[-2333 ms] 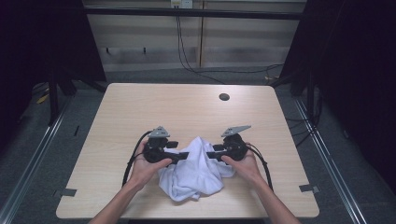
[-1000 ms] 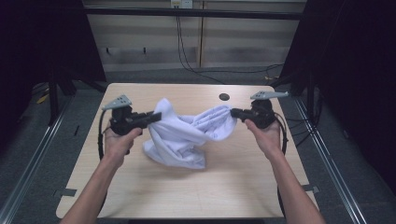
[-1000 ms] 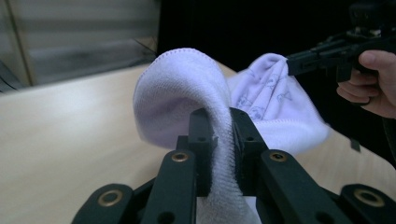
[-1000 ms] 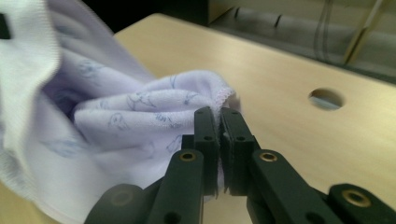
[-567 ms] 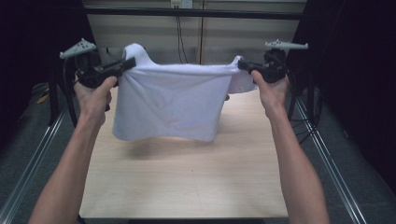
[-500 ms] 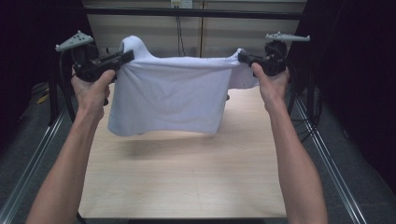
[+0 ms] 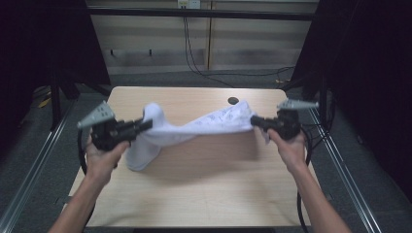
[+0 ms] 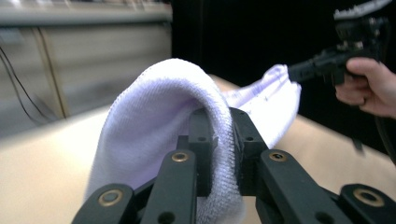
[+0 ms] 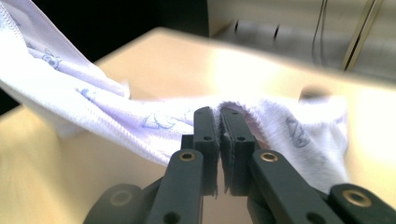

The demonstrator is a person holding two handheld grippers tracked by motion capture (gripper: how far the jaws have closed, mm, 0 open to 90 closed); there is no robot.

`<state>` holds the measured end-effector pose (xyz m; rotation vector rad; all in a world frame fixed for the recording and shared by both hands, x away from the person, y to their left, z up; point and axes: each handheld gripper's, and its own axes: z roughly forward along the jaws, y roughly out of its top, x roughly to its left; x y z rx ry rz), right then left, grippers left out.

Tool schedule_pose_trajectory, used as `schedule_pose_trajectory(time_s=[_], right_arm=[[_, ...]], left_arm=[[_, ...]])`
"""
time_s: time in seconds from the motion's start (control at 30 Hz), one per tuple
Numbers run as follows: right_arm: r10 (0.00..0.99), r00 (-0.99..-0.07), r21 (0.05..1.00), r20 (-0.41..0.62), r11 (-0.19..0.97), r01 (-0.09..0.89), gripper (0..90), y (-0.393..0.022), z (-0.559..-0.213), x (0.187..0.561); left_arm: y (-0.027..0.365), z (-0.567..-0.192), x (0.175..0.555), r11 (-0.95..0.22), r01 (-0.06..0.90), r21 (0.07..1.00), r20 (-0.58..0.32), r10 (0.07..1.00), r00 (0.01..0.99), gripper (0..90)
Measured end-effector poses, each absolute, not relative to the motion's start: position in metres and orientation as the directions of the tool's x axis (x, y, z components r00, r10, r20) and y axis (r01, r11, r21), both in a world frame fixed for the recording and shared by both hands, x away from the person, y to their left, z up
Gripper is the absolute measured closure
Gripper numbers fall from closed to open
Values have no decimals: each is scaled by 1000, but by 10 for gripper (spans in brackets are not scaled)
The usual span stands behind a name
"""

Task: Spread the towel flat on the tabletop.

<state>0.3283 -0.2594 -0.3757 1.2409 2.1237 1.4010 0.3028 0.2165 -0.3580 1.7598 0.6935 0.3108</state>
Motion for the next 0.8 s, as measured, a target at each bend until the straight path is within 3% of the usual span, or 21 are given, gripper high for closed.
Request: schedule_pose_trajectory(time_s=[0.23, 0.37, 0.47, 0.63, 0.7, 0.8], right_arm=[[738, -623, 755, 258, 248, 607, 789, -257, -445, 274], [773, -592, 761, 229, 237, 604, 632, -264, -451, 249], [781, -568, 767, 259, 191, 612, 578, -274, -446, 236], [800, -548, 734, 245, 216, 644, 475, -264, -460, 236], [782, -575, 707, 240, 266, 655, 445, -248, -470, 238], [747, -621, 699, 237, 313, 643, 434, -224, -478, 242]], left_arm=[[216, -420, 259, -251, 422, 871, -221, 568, 793, 789], [217, -445, 250, -286, 450, 846, -242, 546, 802, 725], [220, -446, 248, -284, 454, 844, -248, 544, 802, 675], [229, -432, 264, -232, 445, 865, -247, 575, 780, 487], [232, -435, 282, -212, 481, 851, -275, 601, 751, 470], [232, -450, 311, -250, 503, 827, -247, 643, 725, 458]])
